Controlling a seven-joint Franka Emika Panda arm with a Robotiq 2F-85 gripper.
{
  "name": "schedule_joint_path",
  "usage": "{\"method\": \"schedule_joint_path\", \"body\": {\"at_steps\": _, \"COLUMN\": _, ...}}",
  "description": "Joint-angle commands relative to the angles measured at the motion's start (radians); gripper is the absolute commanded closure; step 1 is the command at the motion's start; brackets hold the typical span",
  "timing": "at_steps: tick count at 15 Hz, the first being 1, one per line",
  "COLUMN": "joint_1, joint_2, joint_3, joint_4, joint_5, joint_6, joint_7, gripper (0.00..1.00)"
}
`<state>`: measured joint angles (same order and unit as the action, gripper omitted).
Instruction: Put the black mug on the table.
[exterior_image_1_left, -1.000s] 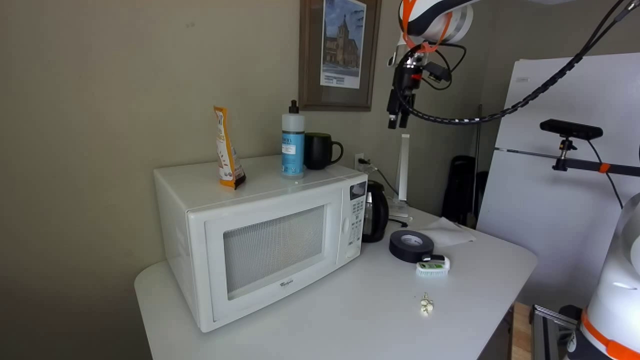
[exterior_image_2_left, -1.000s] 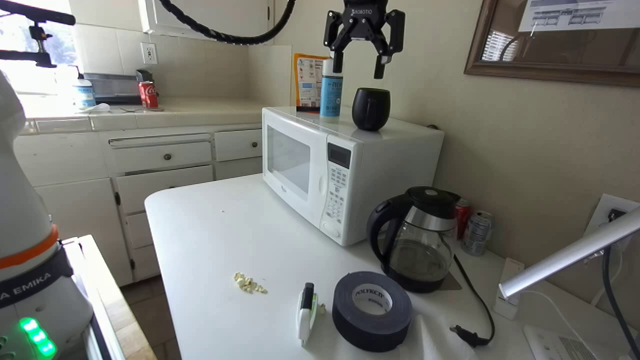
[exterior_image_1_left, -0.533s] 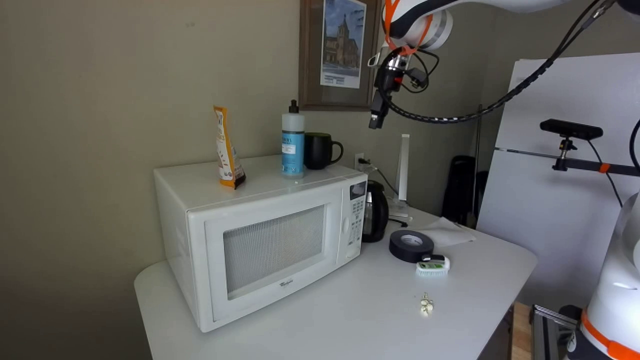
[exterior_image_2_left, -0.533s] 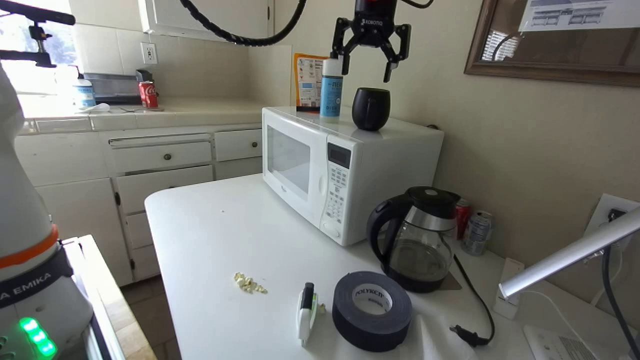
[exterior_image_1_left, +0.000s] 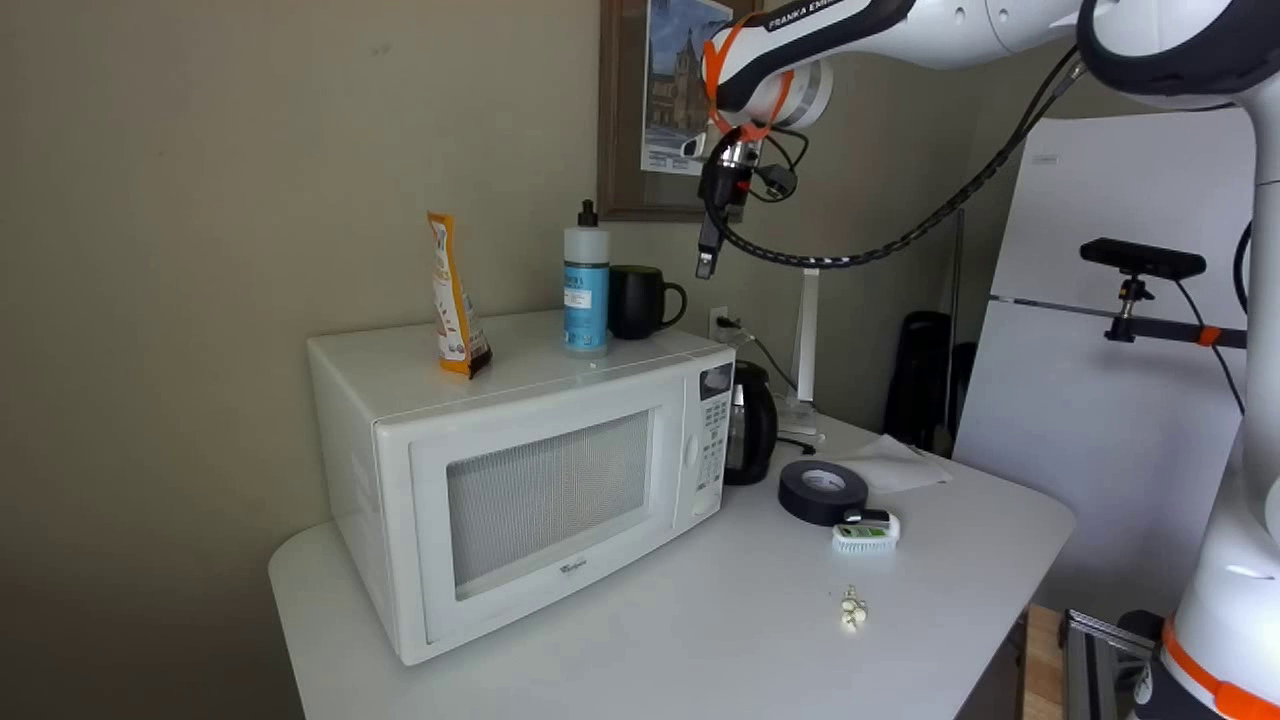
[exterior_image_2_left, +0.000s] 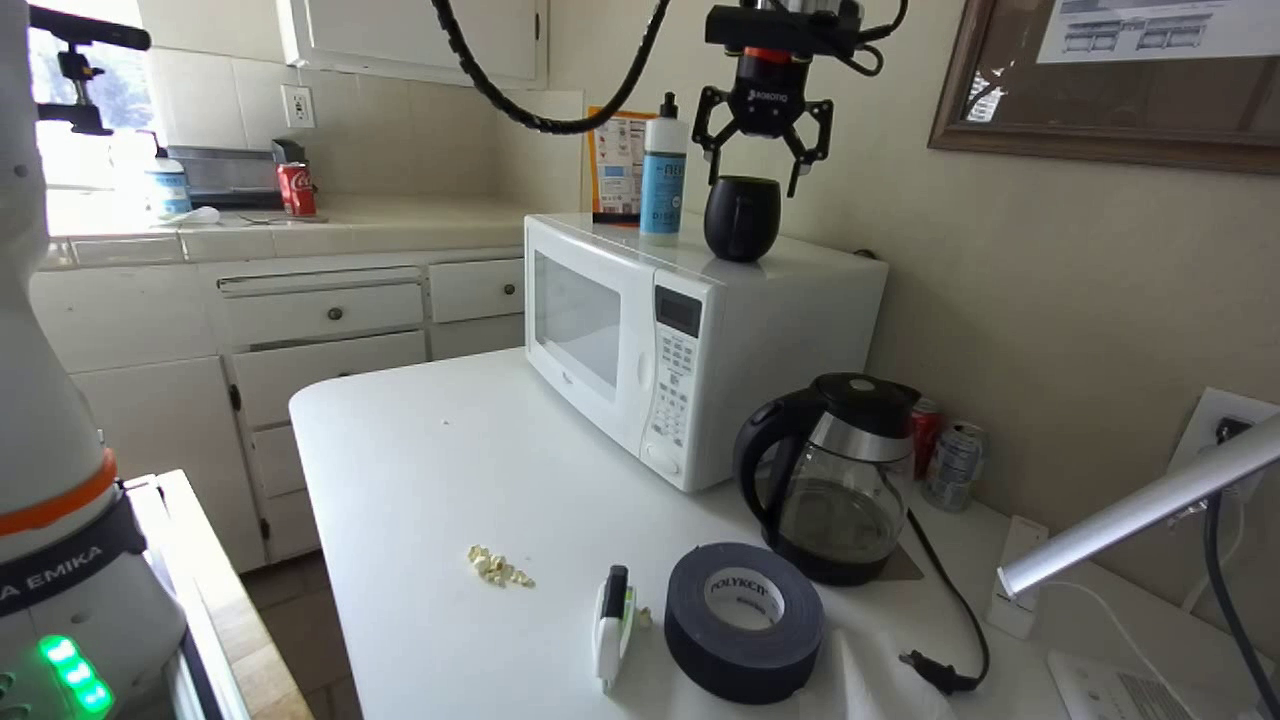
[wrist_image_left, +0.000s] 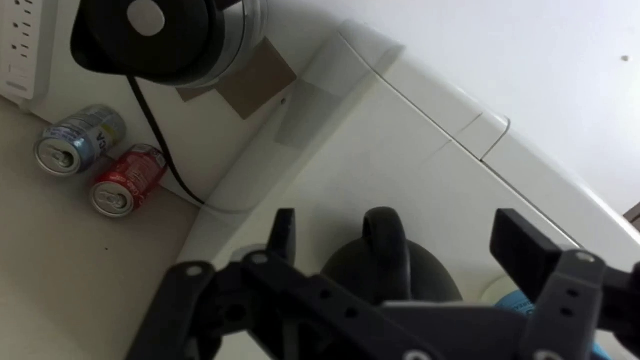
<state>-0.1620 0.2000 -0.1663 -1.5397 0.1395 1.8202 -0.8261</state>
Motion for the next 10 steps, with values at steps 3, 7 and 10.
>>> {"method": "schedule_joint_path", "body": {"at_steps": 3, "joint_1": -0.027, "joint_2": 0.073, "joint_3": 0.048, "joint_4": 0.095, "joint_5": 0.003, "joint_6": -0.026, "joint_7": -0.033, "gripper": 0.18}}
{"method": "schedule_joint_path", "body": {"at_steps": 7, "joint_1": -0.021, "joint_2": 0.067, "joint_3": 0.068, "joint_4": 0.082, "joint_5": -0.008, "joint_6": -0.006, "joint_7": -0.031, "gripper": 0.29}}
{"method": "schedule_joint_path", "body": {"at_steps": 10, "joint_1": -0.021, "joint_2": 0.075, "joint_3": 0.078, "joint_4": 0.089, "joint_5": -0.006, "joint_6": -0.005, "joint_7": -0.025, "gripper": 0.24}}
